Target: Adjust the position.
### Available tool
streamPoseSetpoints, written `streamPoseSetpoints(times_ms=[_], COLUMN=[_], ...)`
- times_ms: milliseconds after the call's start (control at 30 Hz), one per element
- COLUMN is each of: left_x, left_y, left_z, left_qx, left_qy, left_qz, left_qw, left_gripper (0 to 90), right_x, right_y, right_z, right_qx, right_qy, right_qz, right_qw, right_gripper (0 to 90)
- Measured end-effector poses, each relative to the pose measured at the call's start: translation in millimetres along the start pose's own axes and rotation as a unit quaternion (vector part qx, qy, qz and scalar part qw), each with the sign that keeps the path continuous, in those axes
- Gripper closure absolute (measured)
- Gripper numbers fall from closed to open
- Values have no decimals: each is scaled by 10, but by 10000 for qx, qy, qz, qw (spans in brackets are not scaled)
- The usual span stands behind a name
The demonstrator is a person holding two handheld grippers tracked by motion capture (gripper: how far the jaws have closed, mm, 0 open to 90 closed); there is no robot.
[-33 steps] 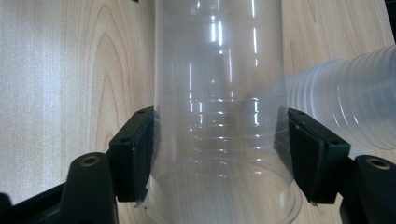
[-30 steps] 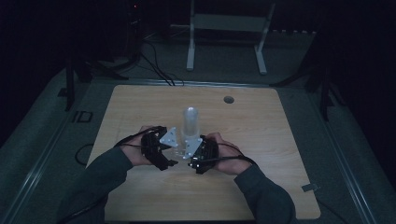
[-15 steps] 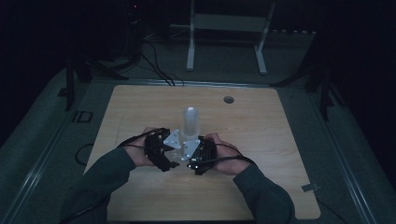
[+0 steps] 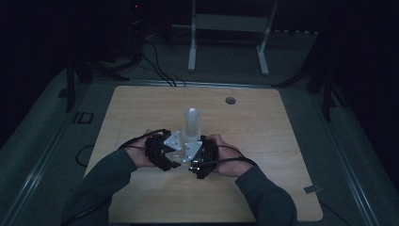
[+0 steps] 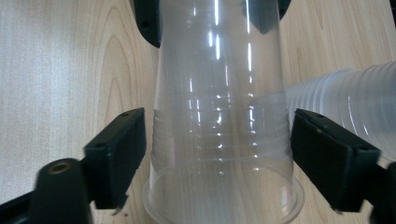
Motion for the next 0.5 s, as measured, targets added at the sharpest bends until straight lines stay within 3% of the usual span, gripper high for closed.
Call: streamPoseSetpoints(times_ms=[333, 500], left_x=[-11, -12], left_y=[-26, -25], left_z=[43, 61], left_qx=[-87, -133], left_qy=[43, 103], left_qz=[-81, -84], left_qw=[9999, 9998], left_gripper=[410, 410], right_x=[-60, -112], right_y=[-1, 40], right_z=[3, -2], right_qx=[106, 187], right_qy=[208, 361], right_qz=[-65, 23], right_qw=[9997, 9992], right_gripper=[135, 136])
Point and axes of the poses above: each handheld gripper's, and its own axes: x roughly forward along the jaws, z roughly out of its underside, y roughly to its right, the point moved 2 cm from there along x, roughly forward along the jaws, and after that the axes turned 10 degrees about z, right-handed, at the moved point
